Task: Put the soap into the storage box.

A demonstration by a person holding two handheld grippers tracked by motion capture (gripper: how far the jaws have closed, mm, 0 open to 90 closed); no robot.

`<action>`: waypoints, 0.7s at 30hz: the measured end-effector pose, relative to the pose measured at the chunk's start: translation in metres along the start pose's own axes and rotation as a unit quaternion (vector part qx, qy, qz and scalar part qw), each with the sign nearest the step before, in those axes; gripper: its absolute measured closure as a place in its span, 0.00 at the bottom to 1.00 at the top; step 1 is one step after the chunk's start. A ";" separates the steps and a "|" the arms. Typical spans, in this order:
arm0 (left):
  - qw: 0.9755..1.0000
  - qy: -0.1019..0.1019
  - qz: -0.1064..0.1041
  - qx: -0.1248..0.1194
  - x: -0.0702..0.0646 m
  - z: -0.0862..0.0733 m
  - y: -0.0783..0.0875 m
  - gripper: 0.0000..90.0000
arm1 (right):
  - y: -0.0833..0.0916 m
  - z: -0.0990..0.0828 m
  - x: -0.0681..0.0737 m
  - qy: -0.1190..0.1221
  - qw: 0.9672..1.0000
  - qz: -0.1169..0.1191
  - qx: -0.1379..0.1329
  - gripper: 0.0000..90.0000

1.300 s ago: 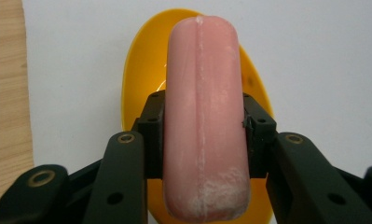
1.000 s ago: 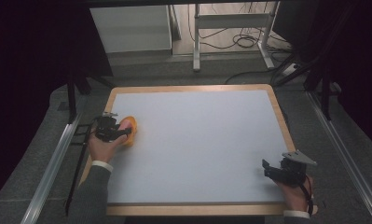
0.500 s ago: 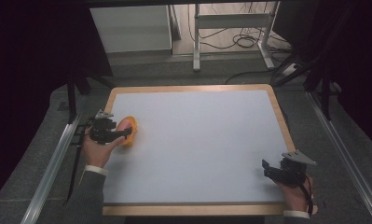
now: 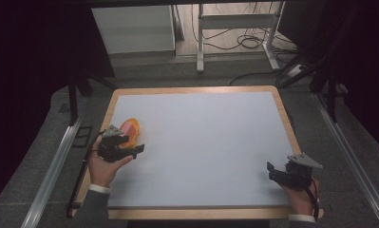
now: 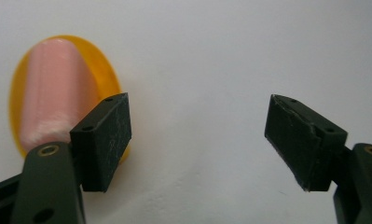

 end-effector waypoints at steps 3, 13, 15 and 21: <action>1.000 -0.005 -0.012 -0.002 -0.008 -0.007 0.001 0.26 | 0.000 0.000 0.001 0.000 1.000 0.001 -0.001 0.10; 0.999 -0.003 -0.035 -0.005 -0.019 -0.035 -0.005 0.27 | 0.000 0.001 0.002 0.005 1.000 0.003 -0.002 0.10; 1.000 -0.005 -0.030 0.007 -0.020 -0.040 -0.007 0.27 | 0.000 0.001 0.003 0.006 1.000 0.003 -0.002 0.10; 0.999 0.002 -0.031 0.007 -0.023 -0.046 -0.006 0.27 | -0.001 0.001 0.006 0.010 1.000 0.002 -0.002 0.10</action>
Point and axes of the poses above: each handheld gripper's, and its own axes: y roughly backward along the jaws, z roughly out of its top, x roughly to its left, the point moved 2 cm from there along -y, roughly forward along the jaws, and after that the axes turned 2 degrees about z, right-handed, at the moved point
